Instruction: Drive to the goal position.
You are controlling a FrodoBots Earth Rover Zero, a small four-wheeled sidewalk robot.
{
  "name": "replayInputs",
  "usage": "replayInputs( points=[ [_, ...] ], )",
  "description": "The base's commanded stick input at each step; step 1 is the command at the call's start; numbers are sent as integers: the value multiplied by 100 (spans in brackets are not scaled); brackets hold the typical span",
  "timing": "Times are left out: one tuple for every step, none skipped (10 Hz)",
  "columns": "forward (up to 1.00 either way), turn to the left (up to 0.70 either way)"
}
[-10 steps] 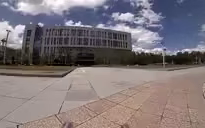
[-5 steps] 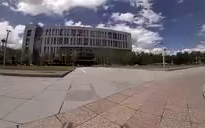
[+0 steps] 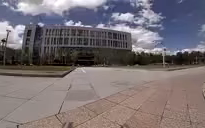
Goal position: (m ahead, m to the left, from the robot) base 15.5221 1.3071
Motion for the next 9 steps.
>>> replayInputs(
  points=[
    [6, 0],
    [6, 0],
    [6, 0],
    [6, 0],
    [6, 0],
    [6, 0],
    [6, 0],
    [6, 0],
    [6, 0]
  ],
)
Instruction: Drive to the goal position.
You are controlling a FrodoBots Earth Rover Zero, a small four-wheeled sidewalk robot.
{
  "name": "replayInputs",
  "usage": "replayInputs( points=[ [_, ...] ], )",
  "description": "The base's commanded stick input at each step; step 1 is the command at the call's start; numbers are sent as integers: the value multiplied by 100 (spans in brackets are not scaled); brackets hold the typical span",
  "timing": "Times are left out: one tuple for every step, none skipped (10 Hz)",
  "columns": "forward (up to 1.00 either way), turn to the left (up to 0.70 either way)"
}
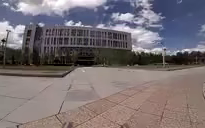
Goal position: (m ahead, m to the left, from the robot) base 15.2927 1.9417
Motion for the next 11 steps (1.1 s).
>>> replayInputs(
  points=[
    [6, 0],
    [70, 0],
    [70, 0],
    [70, 0],
    [70, 0],
    [70, 0],
    [70, 0],
    [70, 0],
    [70, 0],
    [70, 0],
    [70, 0]
  ],
)
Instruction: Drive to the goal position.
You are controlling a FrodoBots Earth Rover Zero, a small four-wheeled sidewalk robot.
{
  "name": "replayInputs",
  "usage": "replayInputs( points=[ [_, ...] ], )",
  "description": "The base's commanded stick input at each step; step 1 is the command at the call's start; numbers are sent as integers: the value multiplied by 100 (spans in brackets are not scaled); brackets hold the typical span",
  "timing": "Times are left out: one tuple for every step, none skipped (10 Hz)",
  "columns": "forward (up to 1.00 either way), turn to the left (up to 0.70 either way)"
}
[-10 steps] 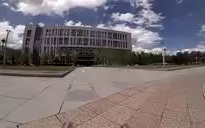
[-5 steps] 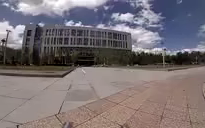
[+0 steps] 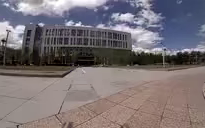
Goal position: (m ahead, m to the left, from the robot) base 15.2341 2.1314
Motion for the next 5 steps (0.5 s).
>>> replayInputs(
  points=[
    [70, 0],
    [70, 0],
    [70, 0],
    [70, 0],
    [70, 0]
  ],
)
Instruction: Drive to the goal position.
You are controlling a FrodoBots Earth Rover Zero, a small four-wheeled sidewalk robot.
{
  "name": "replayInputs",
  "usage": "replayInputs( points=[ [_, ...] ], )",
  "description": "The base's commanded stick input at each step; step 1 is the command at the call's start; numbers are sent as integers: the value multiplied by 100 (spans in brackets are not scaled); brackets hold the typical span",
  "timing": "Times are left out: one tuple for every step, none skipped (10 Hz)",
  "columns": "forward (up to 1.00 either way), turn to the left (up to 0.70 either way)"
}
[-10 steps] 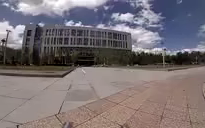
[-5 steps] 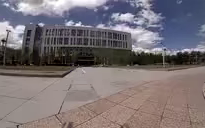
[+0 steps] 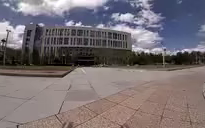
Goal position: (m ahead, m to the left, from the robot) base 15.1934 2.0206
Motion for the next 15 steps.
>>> replayInputs(
  points=[
    [70, 0],
    [47, 0],
    [4, 0],
    [2, 0],
    [-15, 0],
    [-45, 0],
    [19, 0],
    [48, 0],
    [68, 0],
    [70, 0],
    [70, 0],
    [70, 0],
    [70, 0],
    [70, 0],
    [70, 0]
  ],
)
